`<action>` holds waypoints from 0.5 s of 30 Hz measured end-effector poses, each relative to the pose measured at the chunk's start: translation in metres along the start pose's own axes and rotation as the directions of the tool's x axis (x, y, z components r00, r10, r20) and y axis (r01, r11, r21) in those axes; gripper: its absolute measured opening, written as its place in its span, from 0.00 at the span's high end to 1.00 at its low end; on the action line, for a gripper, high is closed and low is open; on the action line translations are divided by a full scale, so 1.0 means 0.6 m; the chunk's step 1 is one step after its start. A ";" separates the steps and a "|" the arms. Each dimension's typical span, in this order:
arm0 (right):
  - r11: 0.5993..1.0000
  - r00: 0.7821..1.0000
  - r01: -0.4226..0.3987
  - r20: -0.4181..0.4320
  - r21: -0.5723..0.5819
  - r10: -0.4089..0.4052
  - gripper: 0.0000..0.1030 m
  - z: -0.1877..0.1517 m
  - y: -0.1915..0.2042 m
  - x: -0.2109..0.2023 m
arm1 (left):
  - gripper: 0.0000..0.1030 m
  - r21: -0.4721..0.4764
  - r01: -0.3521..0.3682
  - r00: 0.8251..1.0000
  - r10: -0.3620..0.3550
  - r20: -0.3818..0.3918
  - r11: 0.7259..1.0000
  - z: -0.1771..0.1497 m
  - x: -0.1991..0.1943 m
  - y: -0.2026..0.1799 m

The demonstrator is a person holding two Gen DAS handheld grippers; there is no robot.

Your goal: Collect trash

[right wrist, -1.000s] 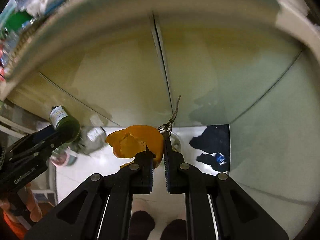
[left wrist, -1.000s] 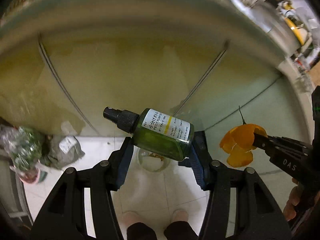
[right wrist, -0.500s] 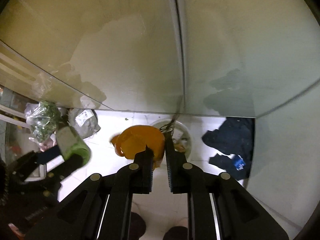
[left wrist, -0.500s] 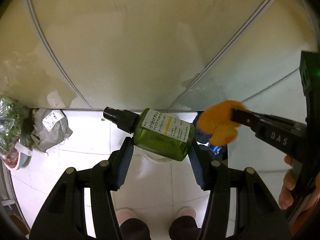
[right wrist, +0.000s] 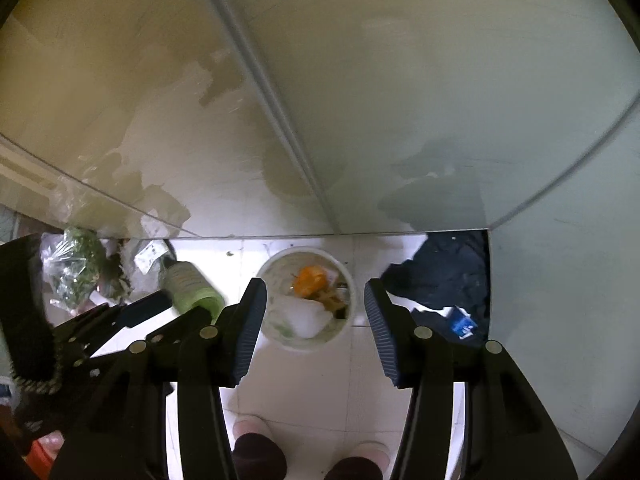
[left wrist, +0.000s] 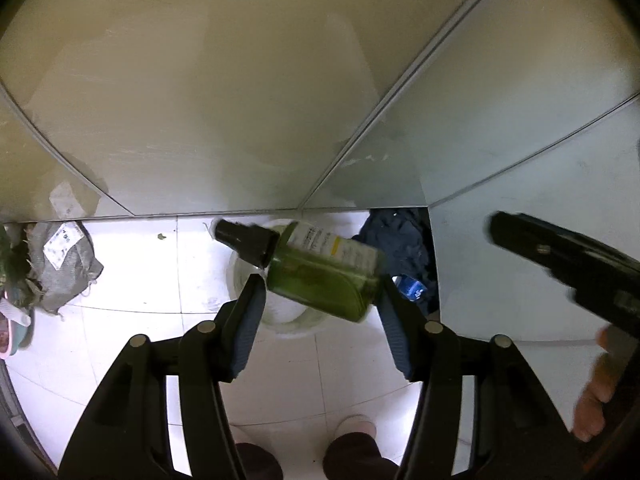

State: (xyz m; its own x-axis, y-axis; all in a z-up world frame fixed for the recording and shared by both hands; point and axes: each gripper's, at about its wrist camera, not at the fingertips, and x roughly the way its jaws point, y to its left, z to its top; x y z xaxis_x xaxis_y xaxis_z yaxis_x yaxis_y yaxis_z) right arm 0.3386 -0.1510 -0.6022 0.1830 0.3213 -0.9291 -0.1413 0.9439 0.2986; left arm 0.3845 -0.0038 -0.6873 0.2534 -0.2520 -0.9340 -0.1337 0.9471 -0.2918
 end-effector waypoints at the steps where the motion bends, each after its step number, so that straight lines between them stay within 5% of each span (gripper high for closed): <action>1: 1.000 1.000 0.002 0.001 0.007 -0.002 0.54 0.001 -0.005 -0.002 | 0.42 0.004 -0.011 1.000 0.011 -0.011 1.000 0.001 0.005 -0.004; 9: 0.999 0.998 -0.011 0.060 0.045 0.008 0.54 0.005 -0.014 -0.106 | 0.42 0.037 -0.031 1.000 0.031 0.001 0.999 -0.002 -0.064 -0.033; 15: 1.000 0.991 -0.022 0.135 0.007 0.021 0.54 0.020 0.012 -0.261 | 0.42 0.050 -0.062 0.993 0.056 0.105 0.997 0.009 -0.248 -0.080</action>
State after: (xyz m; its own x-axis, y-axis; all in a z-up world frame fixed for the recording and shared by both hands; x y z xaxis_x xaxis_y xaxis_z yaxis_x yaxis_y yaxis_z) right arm 0.3206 -0.1937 -0.4521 0.3100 0.3487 -0.8845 -0.1387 0.9369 0.3208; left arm 0.3583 -0.0108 -0.5335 0.3449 -0.1761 -0.9220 -0.1010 0.9696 -0.2230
